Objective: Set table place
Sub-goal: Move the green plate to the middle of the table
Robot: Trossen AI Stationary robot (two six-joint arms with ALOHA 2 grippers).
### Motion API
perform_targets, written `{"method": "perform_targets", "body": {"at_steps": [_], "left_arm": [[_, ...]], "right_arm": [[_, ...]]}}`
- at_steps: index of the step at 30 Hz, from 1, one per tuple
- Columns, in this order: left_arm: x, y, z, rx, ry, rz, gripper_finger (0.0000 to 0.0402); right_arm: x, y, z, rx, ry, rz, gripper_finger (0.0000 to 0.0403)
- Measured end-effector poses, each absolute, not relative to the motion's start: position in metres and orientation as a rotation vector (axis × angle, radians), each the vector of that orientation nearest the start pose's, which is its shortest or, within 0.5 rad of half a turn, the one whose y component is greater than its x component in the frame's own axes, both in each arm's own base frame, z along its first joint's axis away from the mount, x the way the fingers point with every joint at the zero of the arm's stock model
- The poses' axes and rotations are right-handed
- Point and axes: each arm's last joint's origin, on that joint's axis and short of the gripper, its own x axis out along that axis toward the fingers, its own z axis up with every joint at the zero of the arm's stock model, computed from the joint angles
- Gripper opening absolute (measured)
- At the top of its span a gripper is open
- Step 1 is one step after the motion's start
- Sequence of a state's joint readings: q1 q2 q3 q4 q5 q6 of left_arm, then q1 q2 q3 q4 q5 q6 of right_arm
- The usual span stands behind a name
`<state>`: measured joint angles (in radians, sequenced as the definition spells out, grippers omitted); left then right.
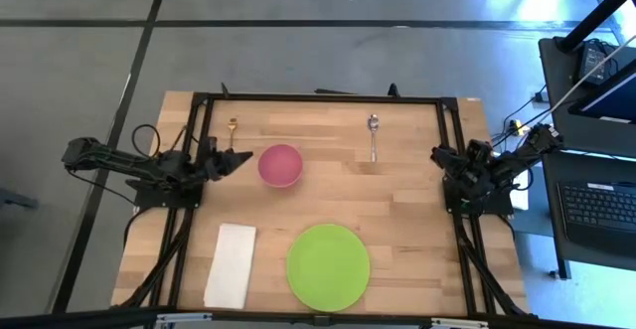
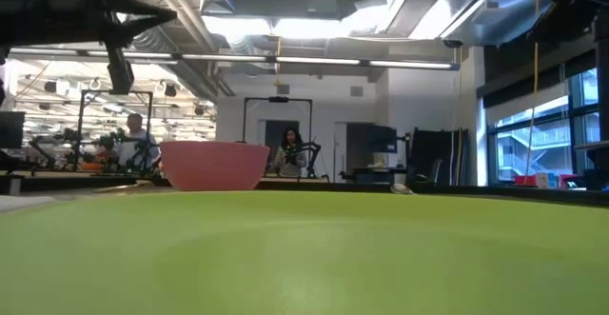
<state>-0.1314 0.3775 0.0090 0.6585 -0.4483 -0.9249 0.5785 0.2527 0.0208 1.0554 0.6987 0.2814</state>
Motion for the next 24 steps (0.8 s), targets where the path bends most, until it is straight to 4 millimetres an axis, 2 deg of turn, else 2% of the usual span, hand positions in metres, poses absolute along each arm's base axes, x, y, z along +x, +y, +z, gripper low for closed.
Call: {"method": "perform_targets", "body": {"at_steps": [4,10,24], "left_arm": [[0.1139,0.0008,0.1954,-1.006,-0.466,0.279,0.0004],[0.1108,0.0062,0.1942,-1.018,-0.559,0.488,0.0013],[0.1116,0.0065,0.1897,-1.055,-0.544,0.521,0.0049]], "right_arm": [[0.0746,0.0260,0.2381,0.675,-0.682,-0.073,0.0053],[0.0720,0.0218,0.2392,0.842,-0.715,-0.127,0.0053],[0.0746,0.0236,0.2367,0.783,-0.676,-0.138,0.0053]]}}
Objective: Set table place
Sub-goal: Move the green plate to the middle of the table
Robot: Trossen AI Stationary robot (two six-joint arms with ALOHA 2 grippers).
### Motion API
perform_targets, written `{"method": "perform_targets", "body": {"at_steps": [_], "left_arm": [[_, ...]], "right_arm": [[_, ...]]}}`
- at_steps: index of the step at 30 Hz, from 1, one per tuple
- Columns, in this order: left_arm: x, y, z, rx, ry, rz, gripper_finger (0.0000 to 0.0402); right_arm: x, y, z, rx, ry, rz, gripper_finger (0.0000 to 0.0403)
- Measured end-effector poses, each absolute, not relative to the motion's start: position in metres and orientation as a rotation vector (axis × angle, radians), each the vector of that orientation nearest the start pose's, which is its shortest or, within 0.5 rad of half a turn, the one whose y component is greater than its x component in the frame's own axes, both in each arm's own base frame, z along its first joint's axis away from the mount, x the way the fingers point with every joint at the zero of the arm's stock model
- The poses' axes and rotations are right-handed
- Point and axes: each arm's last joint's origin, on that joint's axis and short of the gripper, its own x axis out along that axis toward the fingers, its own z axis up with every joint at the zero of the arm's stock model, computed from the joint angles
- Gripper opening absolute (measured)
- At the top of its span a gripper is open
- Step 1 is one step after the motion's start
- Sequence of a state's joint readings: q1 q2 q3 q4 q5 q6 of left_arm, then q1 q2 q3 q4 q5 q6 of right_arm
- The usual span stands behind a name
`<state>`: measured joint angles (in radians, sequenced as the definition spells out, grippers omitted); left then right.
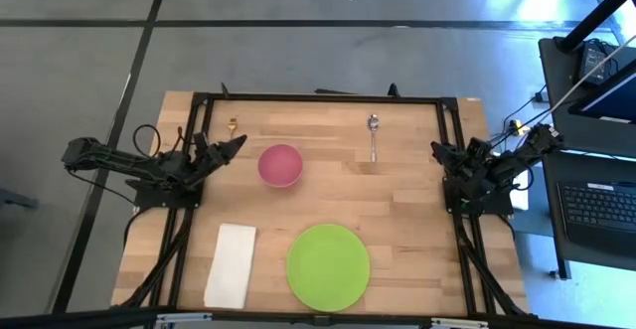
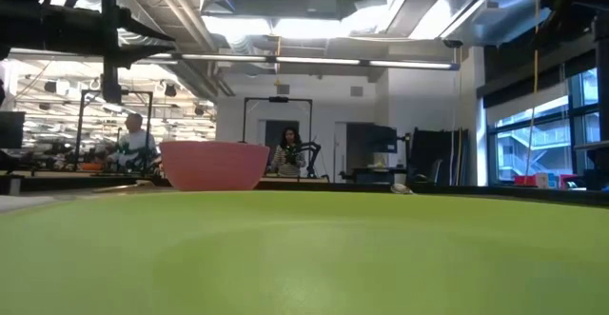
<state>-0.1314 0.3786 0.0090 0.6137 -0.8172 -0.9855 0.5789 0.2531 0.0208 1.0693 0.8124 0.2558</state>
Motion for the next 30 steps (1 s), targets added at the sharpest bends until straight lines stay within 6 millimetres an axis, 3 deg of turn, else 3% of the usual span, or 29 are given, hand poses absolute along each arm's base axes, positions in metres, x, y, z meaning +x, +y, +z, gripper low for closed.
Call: {"method": "perform_targets", "body": {"at_steps": [7,22,26,30], "left_arm": [[0.1112,0.0072,0.1888,-1.076,-0.559,0.548,0.0056],[0.1120,0.0066,0.1878,-1.125,-0.553,0.516,0.0029],[0.1112,0.0091,0.1856,-1.081,-0.560,0.599,0.0026],[0.1123,0.0124,0.1813,-1.145,-0.554,0.599,0.0035]], "right_arm": [[0.0748,0.0238,0.2364,0.781,-0.673,-0.137,0.0053],[0.0750,0.0239,0.2363,0.779,-0.671,-0.138,0.0053],[0.0750,0.0239,0.2362,0.780,-0.671,-0.138,0.0053],[0.0760,0.0246,0.2351,0.794,-0.658,-0.132,0.0053]]}}
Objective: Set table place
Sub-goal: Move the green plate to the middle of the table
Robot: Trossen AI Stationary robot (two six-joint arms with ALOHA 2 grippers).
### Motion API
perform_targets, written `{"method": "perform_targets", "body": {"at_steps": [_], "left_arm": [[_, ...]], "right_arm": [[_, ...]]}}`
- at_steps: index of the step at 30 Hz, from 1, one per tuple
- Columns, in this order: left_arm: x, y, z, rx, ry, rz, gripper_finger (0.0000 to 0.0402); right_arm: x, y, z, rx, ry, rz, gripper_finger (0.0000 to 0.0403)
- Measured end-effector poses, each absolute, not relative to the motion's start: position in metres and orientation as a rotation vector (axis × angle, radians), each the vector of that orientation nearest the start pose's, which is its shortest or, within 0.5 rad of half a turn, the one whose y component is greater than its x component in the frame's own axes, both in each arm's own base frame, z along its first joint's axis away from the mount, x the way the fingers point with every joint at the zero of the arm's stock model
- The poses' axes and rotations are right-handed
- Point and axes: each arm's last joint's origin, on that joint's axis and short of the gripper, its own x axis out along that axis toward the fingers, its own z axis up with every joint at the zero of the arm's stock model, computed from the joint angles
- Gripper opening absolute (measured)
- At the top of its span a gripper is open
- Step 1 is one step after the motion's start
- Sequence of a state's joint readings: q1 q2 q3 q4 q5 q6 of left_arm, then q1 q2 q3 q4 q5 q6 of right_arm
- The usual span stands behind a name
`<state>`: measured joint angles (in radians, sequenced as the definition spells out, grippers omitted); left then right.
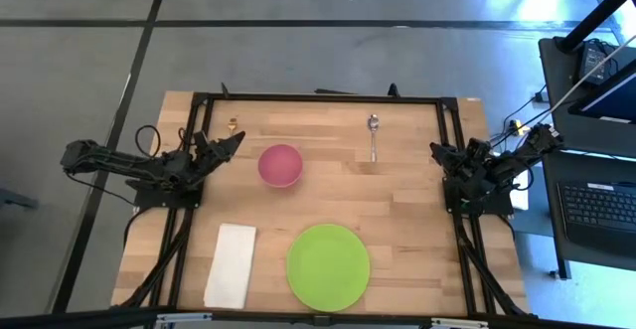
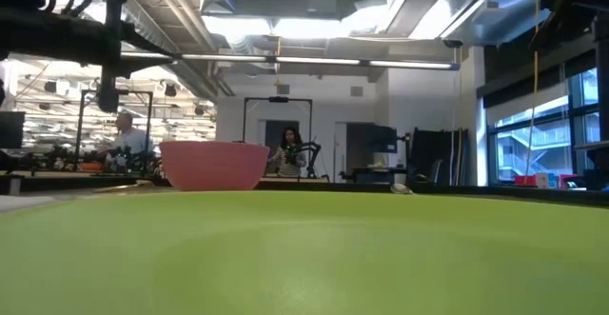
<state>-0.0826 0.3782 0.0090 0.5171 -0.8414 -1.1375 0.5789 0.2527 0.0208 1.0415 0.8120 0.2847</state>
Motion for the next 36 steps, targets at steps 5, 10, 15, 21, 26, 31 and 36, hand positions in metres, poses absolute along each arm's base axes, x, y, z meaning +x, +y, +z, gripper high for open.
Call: {"method": "perform_targets", "body": {"at_steps": [5,10,15,21,26,31,36], "left_arm": [[0.116,0.012,0.176,-1.219,-0.436,0.463,0.0062],[0.117,0.010,0.180,-1.209,-0.429,0.400,0.0096],[0.115,0.009,0.193,-1.171,-0.508,0.296,0.0121],[0.113,0.007,0.222,-1.102,-0.578,0.146,0.0126],[0.110,0.006,0.256,-0.995,-0.616,0.100,0.0124],[0.106,0.005,0.282,-0.901,-0.653,0.069,0.0124],[0.103,0.005,0.293,-0.861,-0.668,0.041,0.0124]], "right_arm": [[0.077,0.026,0.234,0.796,-0.644,-0.113,0.0053],[0.078,0.027,0.257,0.764,-0.605,-0.117,0.0053],[0.082,0.030,0.298,0.624,-0.413,-0.137,0.0053],[0.098,0.040,0.352,0.494,-0.232,-0.136,0.0053],[0.122,0.059,0.383,0.348,-0.050,-0.085,0.0053],[0.146,0.074,0.403,0.221,0.067,-0.098,0.0054],[0.169,0.090,0.414,0.137,0.144,-0.069,0.0071]]}}
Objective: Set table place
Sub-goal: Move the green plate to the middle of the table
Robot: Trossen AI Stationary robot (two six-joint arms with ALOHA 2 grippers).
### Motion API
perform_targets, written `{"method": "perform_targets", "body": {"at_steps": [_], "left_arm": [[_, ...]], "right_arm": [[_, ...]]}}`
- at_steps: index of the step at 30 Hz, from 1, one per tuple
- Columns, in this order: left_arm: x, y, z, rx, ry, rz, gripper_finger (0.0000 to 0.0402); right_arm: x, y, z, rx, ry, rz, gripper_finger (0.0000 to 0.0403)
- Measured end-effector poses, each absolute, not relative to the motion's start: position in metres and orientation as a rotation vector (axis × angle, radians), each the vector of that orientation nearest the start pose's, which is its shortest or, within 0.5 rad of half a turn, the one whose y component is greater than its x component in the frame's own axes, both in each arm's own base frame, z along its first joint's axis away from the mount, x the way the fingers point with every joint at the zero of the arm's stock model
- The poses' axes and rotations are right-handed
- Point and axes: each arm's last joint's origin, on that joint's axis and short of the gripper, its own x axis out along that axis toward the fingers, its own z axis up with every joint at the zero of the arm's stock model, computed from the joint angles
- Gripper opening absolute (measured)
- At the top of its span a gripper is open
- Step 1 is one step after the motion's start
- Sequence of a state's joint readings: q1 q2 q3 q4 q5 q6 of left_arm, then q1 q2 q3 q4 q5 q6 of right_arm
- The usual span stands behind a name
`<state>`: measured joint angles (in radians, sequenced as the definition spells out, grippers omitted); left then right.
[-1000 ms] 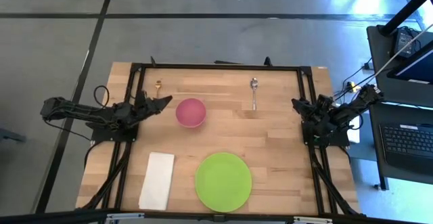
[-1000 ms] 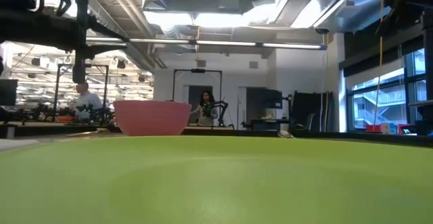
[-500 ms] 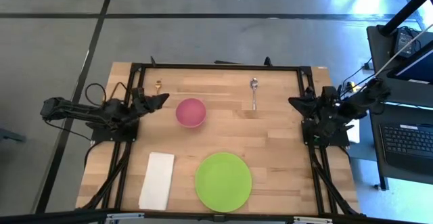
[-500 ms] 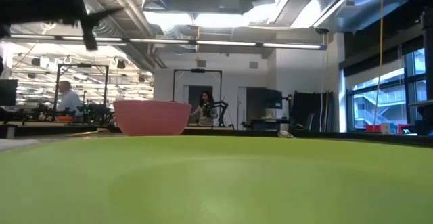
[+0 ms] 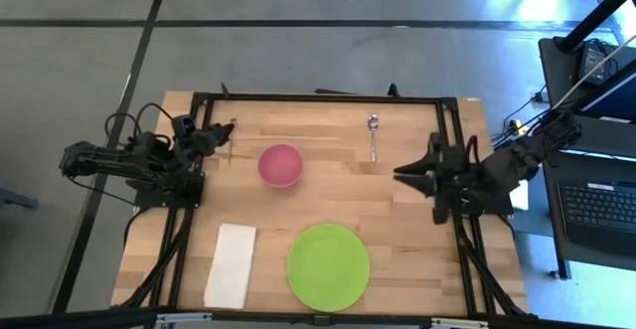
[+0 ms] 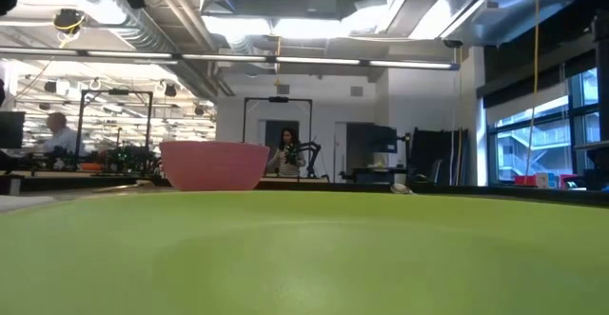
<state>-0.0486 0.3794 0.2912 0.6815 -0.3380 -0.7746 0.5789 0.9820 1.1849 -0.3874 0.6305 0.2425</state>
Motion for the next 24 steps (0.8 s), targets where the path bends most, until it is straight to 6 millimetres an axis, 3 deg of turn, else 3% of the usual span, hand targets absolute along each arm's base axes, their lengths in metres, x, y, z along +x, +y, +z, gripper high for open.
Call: {"method": "perform_targets", "body": {"at_steps": [4,11,15,24], "left_arm": [[0.103,0.005,0.292,-0.860,-0.664,0.042,0.0124],[0.104,0.004,0.291,-0.855,-0.645,0.035,0.0124],[0.104,0.004,0.291,-0.859,-0.645,0.032,0.0124],[0.105,0.000,0.292,-0.885,-0.618,-0.042,0.0124]], "right_arm": [[0.192,0.106,0.416,0.118,0.165,-0.030,0.0092],[0.229,0.134,0.383,0.163,0.367,0.058,0.0132],[0.247,0.142,0.355,0.185,0.510,-0.004,0.0149],[0.289,0.147,0.275,0.573,0.832,-0.339,0.0137]]}}
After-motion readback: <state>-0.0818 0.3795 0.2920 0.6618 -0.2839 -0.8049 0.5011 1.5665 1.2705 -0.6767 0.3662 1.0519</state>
